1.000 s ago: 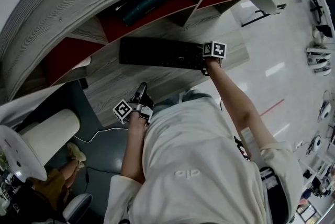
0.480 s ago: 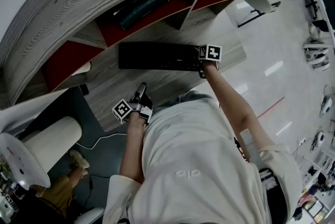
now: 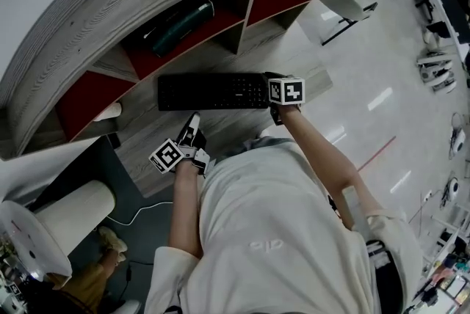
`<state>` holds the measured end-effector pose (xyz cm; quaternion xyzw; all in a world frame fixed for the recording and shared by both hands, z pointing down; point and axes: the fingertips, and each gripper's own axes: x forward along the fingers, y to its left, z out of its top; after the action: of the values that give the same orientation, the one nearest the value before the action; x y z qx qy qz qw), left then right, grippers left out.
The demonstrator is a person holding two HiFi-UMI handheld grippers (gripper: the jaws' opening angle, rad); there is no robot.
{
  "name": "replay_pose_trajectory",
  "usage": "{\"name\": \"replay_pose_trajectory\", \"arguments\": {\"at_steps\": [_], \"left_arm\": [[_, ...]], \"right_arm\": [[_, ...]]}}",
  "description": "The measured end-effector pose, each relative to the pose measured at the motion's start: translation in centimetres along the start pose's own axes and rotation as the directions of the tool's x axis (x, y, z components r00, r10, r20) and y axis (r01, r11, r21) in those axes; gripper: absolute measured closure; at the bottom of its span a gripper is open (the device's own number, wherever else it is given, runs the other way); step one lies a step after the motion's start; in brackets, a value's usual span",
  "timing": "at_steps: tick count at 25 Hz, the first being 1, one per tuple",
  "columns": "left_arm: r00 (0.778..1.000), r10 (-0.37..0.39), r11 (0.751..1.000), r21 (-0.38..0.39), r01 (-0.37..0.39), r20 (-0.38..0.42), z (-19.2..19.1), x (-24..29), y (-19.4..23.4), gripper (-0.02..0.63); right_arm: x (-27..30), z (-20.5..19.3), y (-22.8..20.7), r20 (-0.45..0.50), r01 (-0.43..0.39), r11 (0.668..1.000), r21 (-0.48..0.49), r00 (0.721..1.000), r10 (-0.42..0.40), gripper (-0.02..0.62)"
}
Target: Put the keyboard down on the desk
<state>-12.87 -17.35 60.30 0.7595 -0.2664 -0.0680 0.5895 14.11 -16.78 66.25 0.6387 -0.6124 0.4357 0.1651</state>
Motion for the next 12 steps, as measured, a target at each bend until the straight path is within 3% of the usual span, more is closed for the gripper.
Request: {"name": "replay_pose_trajectory", "arguments": {"at_steps": [4, 7, 12], "left_arm": [[0.999, -0.048, 0.979, 0.199, 0.050, -0.014, 0.8, 1.0, -4.3, 0.589], [0.998, -0.054, 0.939, 0.338, 0.060, -0.027, 1.1, 1.5, -7.2, 0.589], [0.996, -0.073, 0.855, 0.511, 0.090, -0.053, 1.0, 2.0, -11.9, 0.589]], "right_arm": [[-4.0, 3.1, 3.2, 0.123, -0.129, 0.991, -0.045, 0.983, 0.134, 0.551], [-7.2, 5.1, 5.4, 0.193, -0.205, 0.973, -0.104, 0.956, 0.222, 0.560], [-12.6, 7.3, 7.9, 0.274, -0.244, 0.940, -0.240, 0.912, 0.306, 0.568]]}}
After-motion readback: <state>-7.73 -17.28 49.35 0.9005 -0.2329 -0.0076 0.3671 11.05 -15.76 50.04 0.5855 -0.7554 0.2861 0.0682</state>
